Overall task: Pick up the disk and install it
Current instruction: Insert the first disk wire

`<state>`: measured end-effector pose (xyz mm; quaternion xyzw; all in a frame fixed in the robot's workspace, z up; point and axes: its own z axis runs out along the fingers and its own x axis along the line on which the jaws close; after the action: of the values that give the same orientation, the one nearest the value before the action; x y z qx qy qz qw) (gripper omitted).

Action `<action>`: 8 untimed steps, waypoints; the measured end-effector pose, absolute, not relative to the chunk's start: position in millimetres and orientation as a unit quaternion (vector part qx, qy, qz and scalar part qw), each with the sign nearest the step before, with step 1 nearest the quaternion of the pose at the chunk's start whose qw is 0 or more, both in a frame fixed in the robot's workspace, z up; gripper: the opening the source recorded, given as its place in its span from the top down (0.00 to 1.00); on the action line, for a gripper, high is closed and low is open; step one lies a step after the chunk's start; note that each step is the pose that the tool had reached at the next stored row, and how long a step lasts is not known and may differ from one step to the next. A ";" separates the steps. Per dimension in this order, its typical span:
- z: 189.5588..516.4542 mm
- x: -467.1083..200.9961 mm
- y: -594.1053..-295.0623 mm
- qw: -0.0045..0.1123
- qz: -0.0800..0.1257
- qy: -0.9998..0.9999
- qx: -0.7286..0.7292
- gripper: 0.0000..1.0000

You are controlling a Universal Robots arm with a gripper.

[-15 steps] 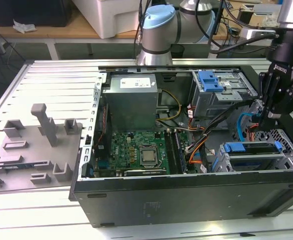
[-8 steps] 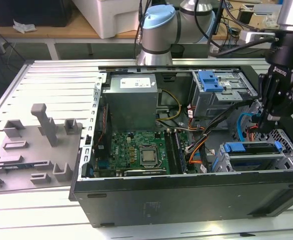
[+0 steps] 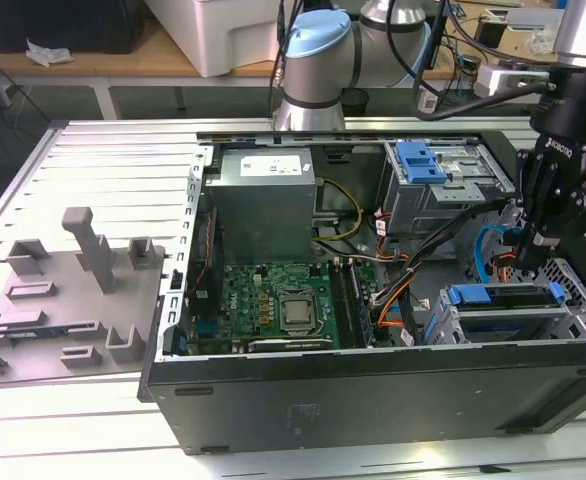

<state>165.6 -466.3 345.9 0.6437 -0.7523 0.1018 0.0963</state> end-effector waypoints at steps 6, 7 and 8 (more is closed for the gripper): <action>347.2 164.8 -468.1 0.088 0.101 -0.747 0.651 0.83; 347.2 163.8 -469.3 0.086 0.102 -0.745 0.653 0.83; 347.2 163.5 -469.8 0.085 0.102 -0.745 0.654 0.83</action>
<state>163.5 -469.8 347.2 0.6541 -0.7448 0.1016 0.0848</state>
